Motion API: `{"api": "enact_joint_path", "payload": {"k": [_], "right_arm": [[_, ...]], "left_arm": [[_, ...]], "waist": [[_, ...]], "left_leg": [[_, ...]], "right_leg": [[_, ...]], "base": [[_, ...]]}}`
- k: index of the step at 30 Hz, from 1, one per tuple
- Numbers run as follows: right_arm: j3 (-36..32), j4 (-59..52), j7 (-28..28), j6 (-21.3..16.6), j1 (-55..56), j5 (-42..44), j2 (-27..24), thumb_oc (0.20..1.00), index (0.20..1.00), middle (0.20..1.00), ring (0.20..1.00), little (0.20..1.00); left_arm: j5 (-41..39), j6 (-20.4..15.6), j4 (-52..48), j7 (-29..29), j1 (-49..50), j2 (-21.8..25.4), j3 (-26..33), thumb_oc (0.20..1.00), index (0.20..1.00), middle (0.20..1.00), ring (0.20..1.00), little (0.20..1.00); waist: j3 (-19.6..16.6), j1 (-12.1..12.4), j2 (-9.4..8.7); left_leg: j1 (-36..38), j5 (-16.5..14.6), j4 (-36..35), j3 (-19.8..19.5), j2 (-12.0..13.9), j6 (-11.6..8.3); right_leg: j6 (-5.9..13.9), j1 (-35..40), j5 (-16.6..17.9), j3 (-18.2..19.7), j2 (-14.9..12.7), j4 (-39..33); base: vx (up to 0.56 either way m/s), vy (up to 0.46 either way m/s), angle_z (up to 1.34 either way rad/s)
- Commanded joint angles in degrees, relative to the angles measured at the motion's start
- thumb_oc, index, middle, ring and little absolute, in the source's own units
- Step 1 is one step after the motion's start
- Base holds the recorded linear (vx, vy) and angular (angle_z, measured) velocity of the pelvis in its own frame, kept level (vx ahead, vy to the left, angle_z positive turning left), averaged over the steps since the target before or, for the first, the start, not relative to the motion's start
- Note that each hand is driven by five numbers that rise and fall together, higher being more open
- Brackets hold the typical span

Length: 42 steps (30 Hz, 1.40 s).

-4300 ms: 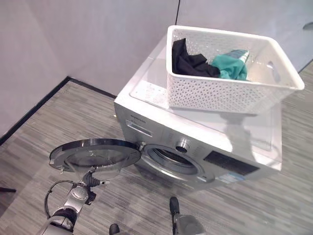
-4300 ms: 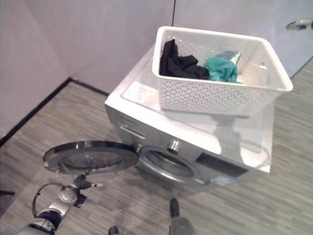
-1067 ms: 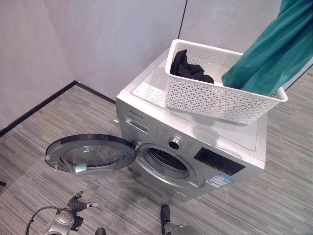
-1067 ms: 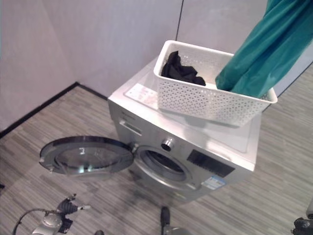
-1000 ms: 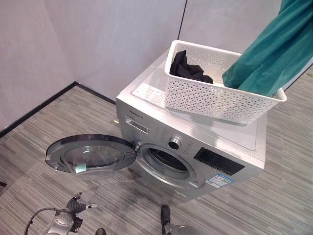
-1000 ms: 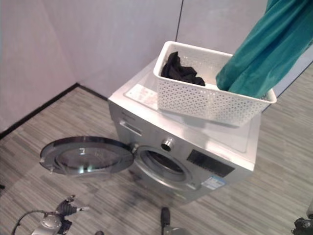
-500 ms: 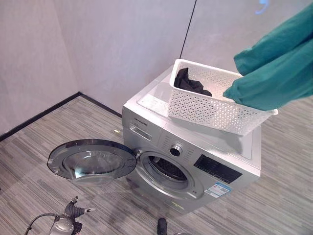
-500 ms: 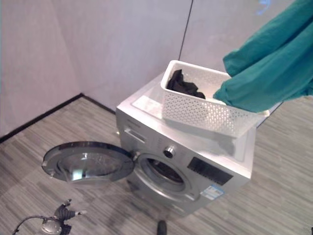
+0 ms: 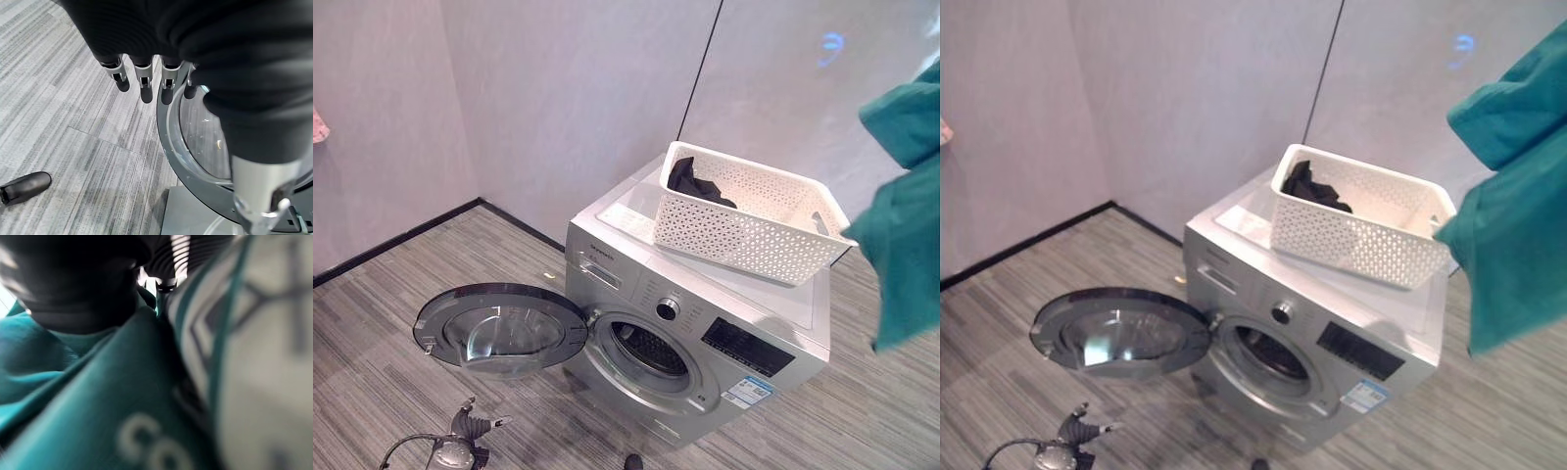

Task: Grab the laundry basket,head to the washer,open it,put in the laundry and shut it.

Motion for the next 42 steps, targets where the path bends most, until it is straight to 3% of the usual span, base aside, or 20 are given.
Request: {"api": "enact_joint_path", "payload": {"k": [1,7,11,12,13,14,15,19,22,23,24,25,27,29,31,34,35,38,40,42], "right_arm": [[6.4,3.4,-0.1,-1.6,-12.9,1.0,-2.9,0.200,0.200,0.200,0.200,0.200],[2.0,-6.1,0.6,-2.9,-7.0,0.9,-6.0,0.200,0.200,0.200,0.200,0.200],[-9.7,-18.2,0.0,-3.5,7.2,-1.3,-9.8,0.200,0.200,0.200,0.200,0.200],[-19.7,-24.3,-0.3,-3.6,18.8,-2.4,-10.9,0.200,0.200,0.200,0.200,0.200],[-22.2,-25.0,-0.4,-3.4,21.4,-2.8,-10.9,0.200,0.200,0.200,0.200,0.200],[-25.2,-27.4,-0.5,-3.6,25.2,-3.7,-11.1,0.200,0.200,0.200,0.200,0.200],[-34.5,-32.2,-0.9,-3.7,35.9,-5.6,-10.4,0.200,0.200,0.200,0.200,0.200],[-54.8,-40.0,-0.1,-3.5,58.3,-7.6,-6.2,0.200,0.200,0.200,0.200,0.200],[-61.4,-44.2,0.8,-2.9,67.1,-9.8,-3.1,0.200,0.200,0.200,0.200,0.200],[-62.6,-44.7,0.8,-2.8,68.3,-10.0,-2.8,0.200,0.200,0.200,0.200,0.200],[-66.1,-47.7,1.4,-2.4,73.0,-9.9,0.4,0.200,0.200,0.200,0.200,0.200],[-66.8,-48.0,1.4,-2.3,73.6,-10.0,0.5,0.200,0.200,0.200,0.200,0.200],[-69.2,-50.0,2.3,-2.0,77.4,-9.9,3.1,0.200,0.200,0.200,0.200,0.200],[-71.5,-52.1,3.2,-1.7,81.0,-10.6,5.2,0.200,0.200,0.200,0.200,0.200],[-71.1,-53.1,3.3,-1.7,81.0,-10.8,6.1,0.200,0.200,0.200,0.200,0.200],[-68.3,-56.3,5.0,-2.6,80.0,-10.5,7.9,0.200,0.200,0.200,0.200,0.200],[-68.2,-56.3,5.0,-2.6,79.9,-10.5,7.9,0.200,0.200,0.200,0.200,0.200],[-66.6,-58.2,7.7,-3.5,80.5,-9.1,10.5,0.200,0.200,0.200,0.200,0.200],[-66.4,-59.3,8.6,-3.9,81.0,-9.1,11.3,0.200,0.200,0.200,0.200,0.200],[-65.1,-59.1,8.8,-3.9,79.4,-8.8,12.1,0.200,0.200,0.200,0.200,0.200]], "left_arm": [[-0.8,-3.1,2.2,2.1,-4.0,2.7,-1.6,1.000,1.000,1.000,1.000,1.000],[-0.5,-3.5,0.5,2.6,-5.0,2.8,-1.0,1.000,1.000,1.000,1.000,1.000],[0.4,-3.9,-3.8,3.3,-6.1,2.0,-0.5,1.000,1.000,1.000,1.000,1.000],[1.2,-4.2,-7.6,3.7,-6.5,1.8,0.0,1.000,1.000,1.000,1.000,1.000],[1.2,-4.1,-7.8,3.7,-6.2,2.1,0.2,1.000,1.000,1.000,1.000,1.000],[1.6,-4.5,-10.0,4.0,-6.2,1.7,0.4,1.000,1.000,1.000,1.000,1.000],[2.8,-4.6,-13.1,4.4,-5.7,1.3,1.3,1.000,1.000,1.000,1.000,1.000],[4.3,-4.8,-19.2,4.8,-4.8,3.4,2.0,1.000,1.000,1.000,1.000,1.000],[5.2,-5.9,-26.2,4.0,-4.4,4.5,2.1,1.000,1.000,1.000,1.000,1.000],[5.3,-5.8,-26.4,4.0,-4.3,4.7,2.2,1.000,1.000,1.000,1.000,1.000],[4.9,-6.5,-30.6,4.1,-5.6,5.6,2.2,1.000,1.000,1.000,1.000,1.000],[4.9,-6.4,-30.6,4.1,-5.7,5.8,2.2,1.000,1.000,1.000,1.000,1.000],[5.9,-6.6,-32.2,3.8,-7.6,6.6,1.8,1.000,1.000,1.000,1.000,1.000],[6.7,-6.5,-33.0,3.5,-8.2,7.0,1.7,1.000,1.000,1.000,1.000,1.000],[6.3,-6.4,-33.4,3.9,-8.5,7.1,2.0,1.000,1.000,1.000,1.000,1.000],[5.9,-6.2,-34.7,4.3,-9.4,8.4,2.6,1.000,1.000,1.000,1.000,1.000],[5.9,-6.2,-34.8,4.3,-9.4,8.3,2.6,1.000,1.000,1.000,1.000,1.000],[4.6,-5.6,-34.8,2.4,-9.8,8.3,3.0,1.000,1.000,1.000,1.000,1.000],[3.9,-5.7,-34.9,1.7,-9.9,8.0,3.0,1.000,1.000,1.000,1.000,1.000],[3.1,-6.0,-36.1,1.0,-9.8,8.1,3.6,1.000,1.000,1.000,1.000,1.000]], "waist": [[1.7,0.8,-2.27],[2.6,0.0,-2.26],[4.1,-0.2,-1.20],[4.9,-0.5,-0.30],[4.8,-0.5,-0.65],[5.3,-0.6,0.12],[5.9,-1.0,1.10],[6.9,-1.2,-0.17],[9.2,-1.4,-0.29],[9.3,-1.3,-0.73],[12.0,-1.5,-1.39],[12.0,-1.3,-1.87],[12.9,-1.3,-2.55],[13.3,-0.9,-3.29],[14.2,-0.7,-3.29],[16.6,0.5,-1.17],[16.8,0.4,-1.05],[15.4,1.3,0.05],[13.9,2.4,-0.45],[12.3,4.2,-1.35]], "left_leg": [[7.1,12.0,6.2,-0.6,3.1,-0.21],[7.3,9.7,8.8,-0.5,3.4,0.16],[6.9,7.2,11.6,-0.6,3.3,1.11],[6.8,4.8,12.4,-0.6,2.9,1.74],[6.8,4.6,12.7,-0.5,2.9,1.80],[6.9,3.0,12.6,-0.3,2.6,2.07],[7.2,-0.3,12.8,0.6,1.6,2.66],[8.3,-6.4,13.8,2.8,-0.9,3.82],[8.3,-12.9,15.8,4.4,-3.4,5.26],[8.2,-13.4,16.2,4.5,-3.7,5.53],[7.2,-19.9,17.9,4.0,-8.6,8.21],[6.9,-19.7,18.1,4.0,-9.0,8.38],[4.9,-21.8,18.5,3.0,-14.0,10.69],[4.0,-22.4,18.8,3.2,-16.7,12.42],[3.7,-22.2,19.0,3.6,-17.4,13.17],[2.4,-19.5,17.8,6.6,-18.2,15.41],[2.7,-19.6,17.7,6.5,-18.0,15.31],[1.0,-16.1,14.5,7.4,-18.6,17.04],[1.0,-15.6,13.2,8.0,-19.3,16.35],[-0.2,-15.1,13.7,9.7,-19.3,15.54]], "right_leg": [[6.94,5.8,-10.7,3.0,-7.4,2.0],[6.74,5.7,-10.7,4.4,-7.1,2.8],[6.65,5.8,-10.7,5.2,-7.5,3.4],[6.90,5.9,-10.4,5.5,-8.1,3.6],[6.95,5.9,-10.4,5.6,-8.0,3.6],[7.09,5.8,-10.2,5.6,-8.5,3.7],[7.63,5.4,-9.6,5.9,-9.6,3.9],[9.19,3.8,-7.8,6.9,-12.4,4.7],[10.81,2.4,-5.7,7.4,-16.1,6.0],[11.06,2.5,-5.7,7.6,-16.4,6.0],[12.78,0.5,-0.8,10.0,-20.5,5.5],[12.80,0.3,-0.4,10.2,-20.9,5.3],[12.79,-2.0,2.0,11.7,-24.2,3.8],[12.52,-3.7,3.6,11.0,-25.9,3.7],[12.15,-5.4,5.1,9.9,-26.3,5.2],[9.18,-5.7,-0.5,0.6,-24.6,15.1],[9.09,-5.8,-1.1,0.6,-24.5,15.8],[7.00,-2.3,-10.6,0.2,-17.8,28.1],[6.33,1.8,-13.5,-0.4,-16.0,24.2],[6.63,5.8,-13.6,-1.5,-15.8,18.0]], "base": [[0.00,0.000,0.00],[-0.02,0.006,-0.10],[-0.05,0.047,-0.15],[-0.06,0.080,-0.14],[-0.08,0.117,-0.04],[-0.10,0.172,0.00],[-0.14,0.247,0.03],[-0.10,0.193,-0.10],[-0.13,0.238,-0.15],[-0.25,0.456,-0.16],[-0.21,0.356,-0.17],[-0.28,0.442,-0.27],[-0.19,0.332,-0.22],[-0.18,0.342,-0.14],[-0.18,0.219,-0.15],[-0.25,0.240,-0.23],[-0.24,0.225,-0.59],[-0.19,0.121,-0.63],[-0.07,-0.016,-0.18],[-0.10,-0.154,-0.42]]}}
